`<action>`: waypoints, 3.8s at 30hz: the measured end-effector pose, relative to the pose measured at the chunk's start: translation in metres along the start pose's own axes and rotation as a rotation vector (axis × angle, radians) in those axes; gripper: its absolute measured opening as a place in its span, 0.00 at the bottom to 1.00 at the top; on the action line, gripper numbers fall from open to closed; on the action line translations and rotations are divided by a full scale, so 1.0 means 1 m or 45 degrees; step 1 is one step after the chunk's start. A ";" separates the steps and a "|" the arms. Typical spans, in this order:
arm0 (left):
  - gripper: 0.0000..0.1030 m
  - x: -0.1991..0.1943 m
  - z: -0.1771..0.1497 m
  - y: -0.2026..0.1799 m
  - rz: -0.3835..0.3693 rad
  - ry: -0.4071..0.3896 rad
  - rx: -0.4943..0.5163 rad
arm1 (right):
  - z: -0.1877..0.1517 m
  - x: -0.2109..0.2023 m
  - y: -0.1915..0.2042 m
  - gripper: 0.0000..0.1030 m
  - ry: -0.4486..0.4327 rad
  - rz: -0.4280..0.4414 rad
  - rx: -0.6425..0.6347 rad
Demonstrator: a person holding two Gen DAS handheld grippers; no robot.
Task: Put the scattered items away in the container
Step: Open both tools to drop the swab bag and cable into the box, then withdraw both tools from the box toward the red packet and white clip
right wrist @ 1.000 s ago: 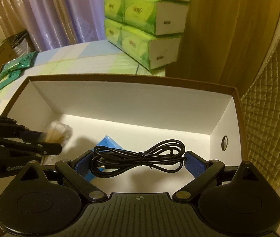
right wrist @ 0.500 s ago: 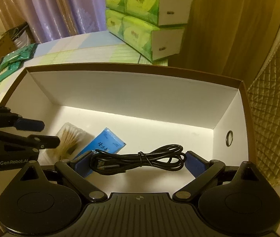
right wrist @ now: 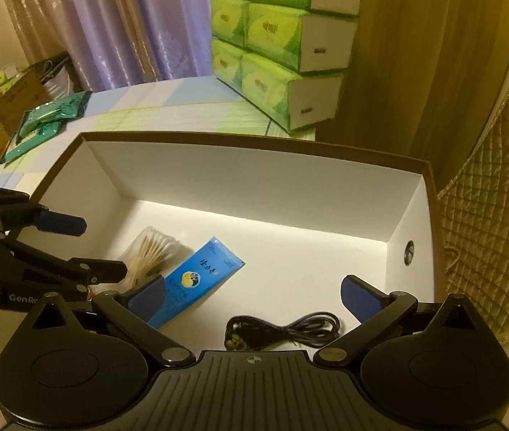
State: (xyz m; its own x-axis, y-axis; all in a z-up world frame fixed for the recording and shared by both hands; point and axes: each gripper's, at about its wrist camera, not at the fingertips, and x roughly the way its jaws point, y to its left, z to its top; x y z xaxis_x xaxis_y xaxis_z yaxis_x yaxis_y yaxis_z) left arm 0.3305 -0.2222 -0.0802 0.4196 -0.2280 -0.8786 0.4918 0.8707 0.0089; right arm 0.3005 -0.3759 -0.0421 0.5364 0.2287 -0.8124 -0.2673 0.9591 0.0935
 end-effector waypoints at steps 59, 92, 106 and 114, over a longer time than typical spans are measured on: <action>0.87 -0.159 -0.114 -0.019 0.055 -0.169 -0.076 | -0.096 -0.120 0.096 0.98 -0.194 -0.060 0.019; 0.87 -0.213 -0.241 0.106 0.222 -0.087 -0.420 | -0.116 -0.084 0.235 0.98 -0.106 0.214 -0.036; 0.87 -0.226 -0.292 0.191 0.379 -0.043 -0.617 | -0.104 -0.041 0.315 0.98 -0.064 0.297 -0.121; 0.87 -0.224 -0.307 0.231 0.404 -0.029 -0.668 | -0.094 -0.014 0.354 0.98 -0.058 0.295 -0.157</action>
State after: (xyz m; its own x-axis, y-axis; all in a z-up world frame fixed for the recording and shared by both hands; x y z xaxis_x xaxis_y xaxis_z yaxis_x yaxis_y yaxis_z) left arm 0.1158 0.1633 -0.0282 0.5027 0.0731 -0.8614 -0.0984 0.9948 0.0270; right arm 0.1233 -0.0555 -0.0512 0.4843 0.4495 -0.7506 -0.4814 0.8533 0.2005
